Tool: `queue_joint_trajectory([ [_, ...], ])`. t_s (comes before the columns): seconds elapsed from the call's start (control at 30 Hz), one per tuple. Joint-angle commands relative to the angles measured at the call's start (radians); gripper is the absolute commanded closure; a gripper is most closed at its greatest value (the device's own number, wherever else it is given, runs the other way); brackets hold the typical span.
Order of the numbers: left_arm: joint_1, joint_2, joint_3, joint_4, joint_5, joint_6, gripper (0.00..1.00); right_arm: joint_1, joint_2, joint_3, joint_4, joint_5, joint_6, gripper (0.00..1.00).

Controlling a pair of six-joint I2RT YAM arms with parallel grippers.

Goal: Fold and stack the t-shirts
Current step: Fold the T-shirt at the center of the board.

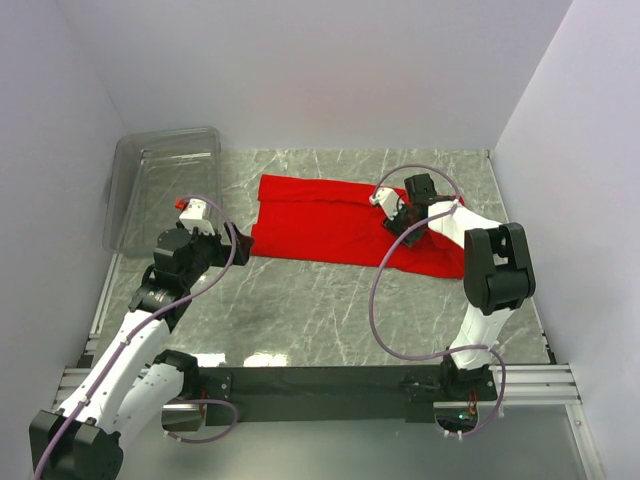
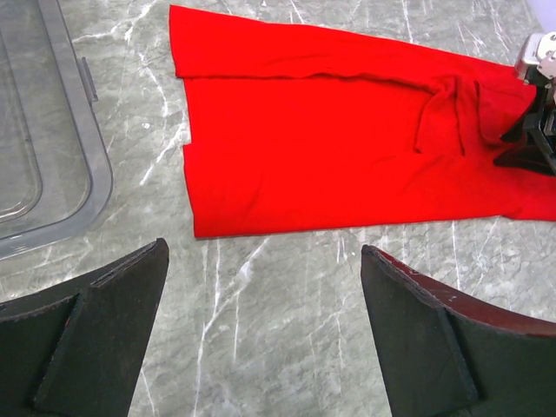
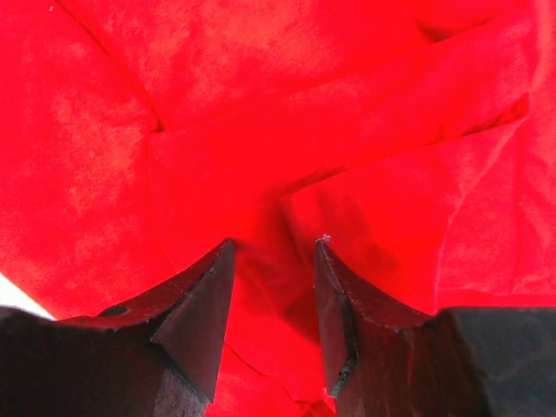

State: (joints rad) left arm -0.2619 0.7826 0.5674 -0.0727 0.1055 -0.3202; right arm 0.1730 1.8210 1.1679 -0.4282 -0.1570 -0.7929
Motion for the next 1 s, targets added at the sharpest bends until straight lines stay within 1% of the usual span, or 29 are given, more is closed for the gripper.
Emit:
queue_joint_trajectory([
  [0.0, 0.004, -0.003, 0.015, 0.028, 0.014, -0.011, 0.02, 0.008, -0.023, 0.029, 0.066, 0.025, 0.017, 0.52],
  [0.13, 0.006, -0.002, 0.015, 0.034, 0.016, -0.016, 0.03, 0.01, -0.032, 0.036, 0.068, 0.011, 0.026, 0.52],
  [0.53, 0.004, 0.0, 0.011, 0.036, 0.017, -0.017, 0.03, 0.013, 0.018, 0.067, 0.06, 0.025, 0.031, 0.52],
  [0.7, 0.004, -0.002, 0.011, 0.033, 0.017, -0.014, 0.03, 0.019, 0.035, 0.068, 0.055, 0.027, 0.027, 0.55],
  [0.8, 0.004, -0.002, 0.014, 0.028, 0.017, -0.014, 0.03, 0.019, 0.046, 0.067, 0.054, 0.033, 0.023, 0.61],
  [0.83, 0.004, -0.002, 0.014, 0.03, 0.017, -0.013, 0.03, 0.017, 0.047, 0.065, 0.054, 0.033, 0.02, 0.65],
  [0.9, 0.004, -0.002, 0.014, 0.027, 0.017, -0.014, 0.03, 0.017, 0.049, 0.065, 0.054, 0.028, 0.02, 0.71],
  [0.93, 0.004, -0.005, 0.014, 0.028, 0.017, -0.014, 0.03, 0.017, 0.047, 0.065, 0.054, 0.024, 0.021, 0.79],
  [0.97, 0.004, -0.005, 0.014, 0.028, 0.017, -0.016, 0.03, 0.019, 0.044, 0.064, 0.052, 0.022, 0.023, 0.82],
])
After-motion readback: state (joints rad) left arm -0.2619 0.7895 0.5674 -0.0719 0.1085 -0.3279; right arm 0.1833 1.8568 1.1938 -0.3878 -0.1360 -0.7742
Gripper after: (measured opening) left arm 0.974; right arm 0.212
